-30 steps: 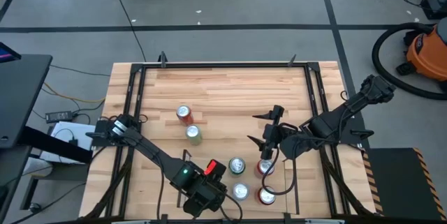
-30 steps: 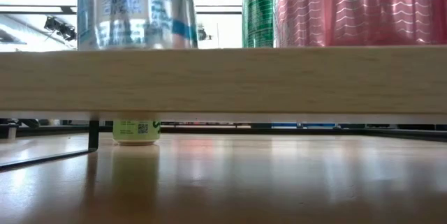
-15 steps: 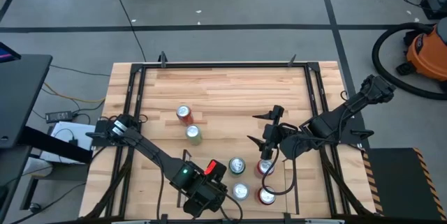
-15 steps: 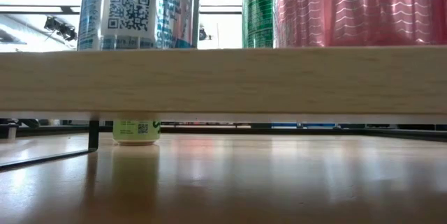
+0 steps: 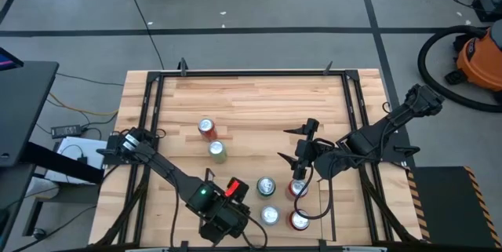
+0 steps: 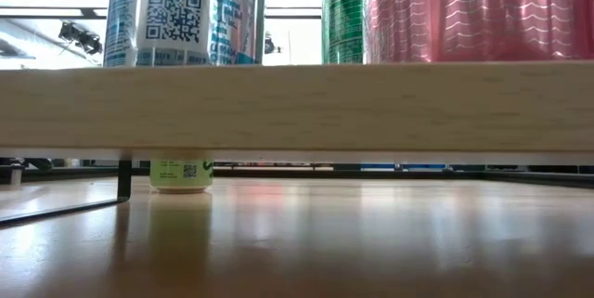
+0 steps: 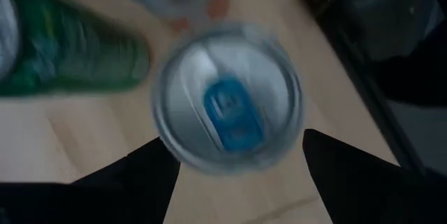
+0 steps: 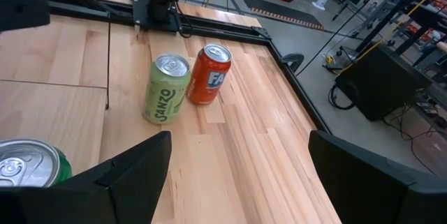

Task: Place canned beverage on shelf
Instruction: Put the blue soda can can on the shelf, then put the orange can on the shelf

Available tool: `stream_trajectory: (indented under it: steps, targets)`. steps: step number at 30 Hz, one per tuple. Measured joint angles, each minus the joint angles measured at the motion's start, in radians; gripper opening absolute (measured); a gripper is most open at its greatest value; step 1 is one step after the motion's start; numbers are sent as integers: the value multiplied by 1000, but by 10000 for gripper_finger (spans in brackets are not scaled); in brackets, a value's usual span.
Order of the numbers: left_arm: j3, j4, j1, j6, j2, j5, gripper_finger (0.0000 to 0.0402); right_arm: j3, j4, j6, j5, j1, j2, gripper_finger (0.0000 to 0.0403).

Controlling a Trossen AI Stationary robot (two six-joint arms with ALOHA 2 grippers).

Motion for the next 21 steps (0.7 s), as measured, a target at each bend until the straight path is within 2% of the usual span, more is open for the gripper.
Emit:
stream_trajectory:
  steps: [5,12,17,21]
  targets:
    - [0,-107,9,-22,-4,-20,307,0,0,-2,-1,-5,0,349]
    - [0,-283,54,-127,-4,-186,301,0,7,-2,-16,-5,0,349]
    - [0,-322,129,-208,-11,-191,287,0,7,-5,-16,-6,0,349]
    - [0,-359,189,-196,-11,-191,278,0,4,-5,-16,-6,0,349]
